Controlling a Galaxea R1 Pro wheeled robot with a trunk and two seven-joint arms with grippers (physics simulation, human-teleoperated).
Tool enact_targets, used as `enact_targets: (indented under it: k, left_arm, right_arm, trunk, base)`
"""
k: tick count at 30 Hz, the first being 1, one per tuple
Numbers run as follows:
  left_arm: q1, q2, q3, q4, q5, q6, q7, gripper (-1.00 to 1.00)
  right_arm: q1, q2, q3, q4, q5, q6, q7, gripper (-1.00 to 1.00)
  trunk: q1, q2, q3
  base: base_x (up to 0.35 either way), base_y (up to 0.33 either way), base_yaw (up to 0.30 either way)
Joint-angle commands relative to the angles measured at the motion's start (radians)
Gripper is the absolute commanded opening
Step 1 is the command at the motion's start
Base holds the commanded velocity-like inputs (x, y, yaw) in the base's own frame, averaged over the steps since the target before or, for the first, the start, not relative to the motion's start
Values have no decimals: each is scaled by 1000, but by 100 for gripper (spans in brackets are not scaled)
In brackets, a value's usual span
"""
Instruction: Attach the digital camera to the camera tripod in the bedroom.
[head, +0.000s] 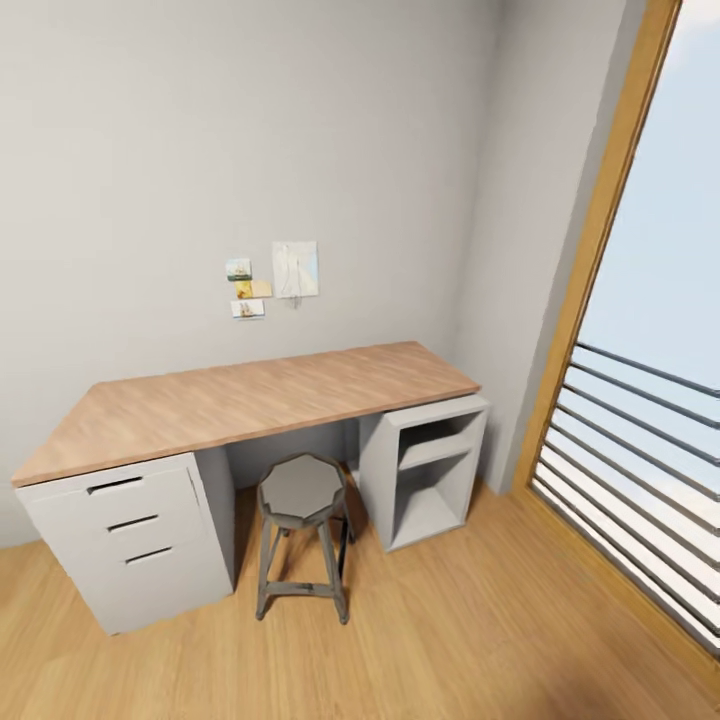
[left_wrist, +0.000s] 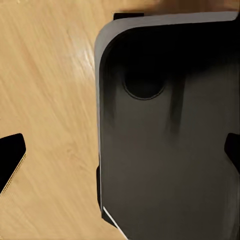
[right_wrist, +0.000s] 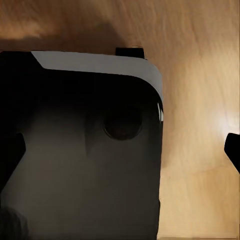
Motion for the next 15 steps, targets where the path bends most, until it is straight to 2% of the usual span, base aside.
enact_targets:
  k: [1,5,6,7,9,10,13,14,15]
  left_arm:
    - [-1,-2,4,-52,2,9,-3,100]
    - [-18,-6,20,-132,3,61,-5,100]
    - [-64,-16,45,-279,7,226,-6,100]
    - [-64,-16,45,-279,7,226,-6,100]
    - [-81,-28,54,-365,18,305,-7,100]
    - [-98,-58,61,-517,46,427,-6,100]
    - [-108,-88,65,-670,73,532,-5,100]
    - [-113,-108,68,-796,101,610,-5,100]
    - [-113,-108,68,-796,101,610,-5,100]
  right_arm:
    - [-15,-5,1,0,0,1,1,100]
    - [-35,-19,-1,0,-2,4,2,100]
    - [-86,-33,-2,-4,-5,11,1,100]
    - [-86,-33,-2,-4,-5,11,1,100]
    - [-123,-40,-2,-7,-7,20,0,100]
    - [-176,-60,-4,-10,-8,46,0,100]
    - [-225,-78,-5,-18,-9,80,0,100]
    - [-278,-89,-6,-33,-5,116,2,100]
    - [-278,-89,-6,-33,-5,116,2,100]
  trunk:
    - [0,0,-2]
    - [0,0,-7]
    - [0,0,-8]
    - [0,0,-10]
    - [0,0,-12]
    - [0,0,-14]
    - [0,0,-18]
    - [0,0,-20]
    - [0,0,-22]
  base:
    - [-46,0,-193]
    - [-27,0,-192]
    - [-6,0,-176]
    - [-6,0,-176]
    - [-4,0,-161]
    - [-2,0,-110]
    - [-1,0,-75]
    - [-1,0,-30]
    - [-1,0,-30]
